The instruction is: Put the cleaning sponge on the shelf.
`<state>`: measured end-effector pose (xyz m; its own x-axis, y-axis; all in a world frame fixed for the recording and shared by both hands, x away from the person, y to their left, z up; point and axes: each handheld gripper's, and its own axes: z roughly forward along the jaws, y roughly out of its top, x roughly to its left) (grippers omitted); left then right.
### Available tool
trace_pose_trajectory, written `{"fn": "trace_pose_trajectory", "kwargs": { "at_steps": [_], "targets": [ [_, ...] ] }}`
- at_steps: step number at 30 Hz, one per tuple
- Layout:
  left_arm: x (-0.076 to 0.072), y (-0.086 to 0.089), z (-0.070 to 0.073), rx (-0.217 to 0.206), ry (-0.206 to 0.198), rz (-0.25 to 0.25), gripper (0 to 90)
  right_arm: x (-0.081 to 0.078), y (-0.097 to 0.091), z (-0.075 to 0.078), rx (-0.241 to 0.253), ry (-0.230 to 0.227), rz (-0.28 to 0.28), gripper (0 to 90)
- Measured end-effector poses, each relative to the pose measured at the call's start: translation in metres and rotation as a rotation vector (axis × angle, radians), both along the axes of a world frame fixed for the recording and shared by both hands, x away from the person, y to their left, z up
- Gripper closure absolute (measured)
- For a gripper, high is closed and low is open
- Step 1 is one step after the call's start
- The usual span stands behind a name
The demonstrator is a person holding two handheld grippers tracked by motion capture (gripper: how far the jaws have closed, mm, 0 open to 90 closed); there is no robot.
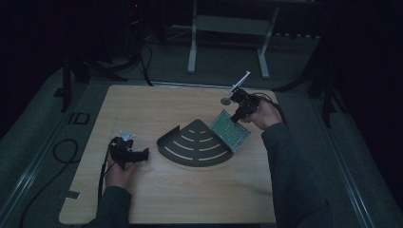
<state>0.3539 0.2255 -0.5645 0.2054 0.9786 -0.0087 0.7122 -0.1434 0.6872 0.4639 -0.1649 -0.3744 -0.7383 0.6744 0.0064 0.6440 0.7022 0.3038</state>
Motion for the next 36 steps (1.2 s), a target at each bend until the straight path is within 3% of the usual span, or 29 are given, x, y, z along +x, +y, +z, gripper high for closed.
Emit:
{"fn": "trace_pose_trajectory", "kwargs": {
  "at_steps": [36],
  "targets": [
    [0.0,0.0,0.0,0.0,0.0,0.0,1.8,0.01,0.028,-0.023,0.004,-0.021,-0.024,89.7]
  ]
}}
